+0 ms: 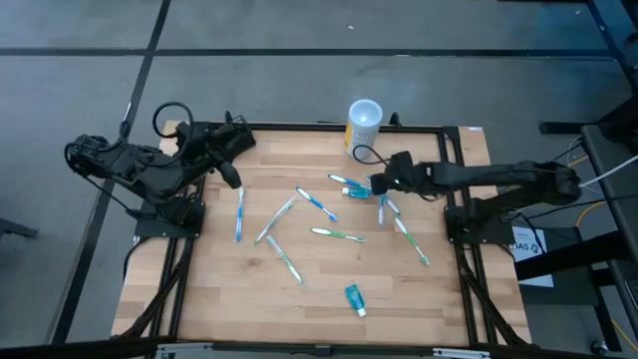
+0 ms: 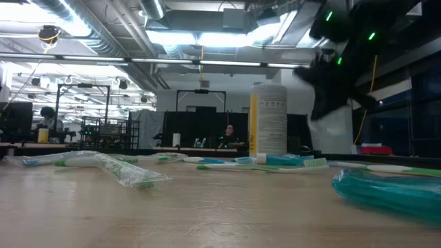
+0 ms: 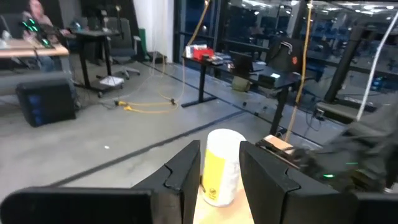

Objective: Pick & Place toothbrushing station
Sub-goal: Put the blue toothbrush into the right section of the black organizer

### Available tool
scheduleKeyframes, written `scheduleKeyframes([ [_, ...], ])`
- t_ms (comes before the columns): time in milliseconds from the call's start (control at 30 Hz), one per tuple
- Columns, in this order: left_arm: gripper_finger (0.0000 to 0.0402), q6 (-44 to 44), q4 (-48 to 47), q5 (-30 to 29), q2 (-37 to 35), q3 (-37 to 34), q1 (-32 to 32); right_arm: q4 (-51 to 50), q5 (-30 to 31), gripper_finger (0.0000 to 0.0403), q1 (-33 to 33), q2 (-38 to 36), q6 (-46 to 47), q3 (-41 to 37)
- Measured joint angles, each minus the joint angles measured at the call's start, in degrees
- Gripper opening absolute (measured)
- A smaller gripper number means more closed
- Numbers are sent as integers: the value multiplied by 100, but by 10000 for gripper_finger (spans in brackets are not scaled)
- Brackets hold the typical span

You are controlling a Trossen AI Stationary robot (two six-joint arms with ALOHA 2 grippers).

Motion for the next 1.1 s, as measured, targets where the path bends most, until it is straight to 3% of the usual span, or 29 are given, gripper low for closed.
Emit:
scheduleKeyframes([
  [100, 107, 211, -71, -188, -98, 0, -162, 482, 620, 1, 646, -535, 73, 4],
  [233, 107, -43, -793, 114, -234, 4, -244, 2063, 1009, 1, 1243, -938, -1078, 4],
  [400, 107, -1865, -2959, 1124, -228, 0, -76, 4390, 367, 1, 1439, -933, -2504, 11],
  [467, 107, -2144, -3212, 1332, -137, -135, -9, 4893, -26, 1, 1435, -876, -2762, 14],
  [533, 107, -1899, -2626, 1300, -111, -369, -61, 5284, -395, 0, 1418, -789, -2850, 13],
  [600, 107, -1275, -1449, 1279, -142, -657, -191, 5503, -735, 0, 1412, -676, -2867, 58],
  [700, 107, -463, 288, 1935, -242, -1223, -122, 5487, -1116, 0, 1412, -351, -2994, 370],
  [900, 123, 75, 3089, 2872, -310, -2326, 362, 5374, -1786, 0, 1412, 424, -3469, 1295],
  [1000, 137, 522, 4007, 3210, -215, -2541, 626, 5235, -2109, 0, 1412, 696, -3577, 1704],
  [1100, 153, 603, 4208, 3711, -98, -2551, 939, 5024, -2262, 0, 1412, 884, -3641, 2025],
])
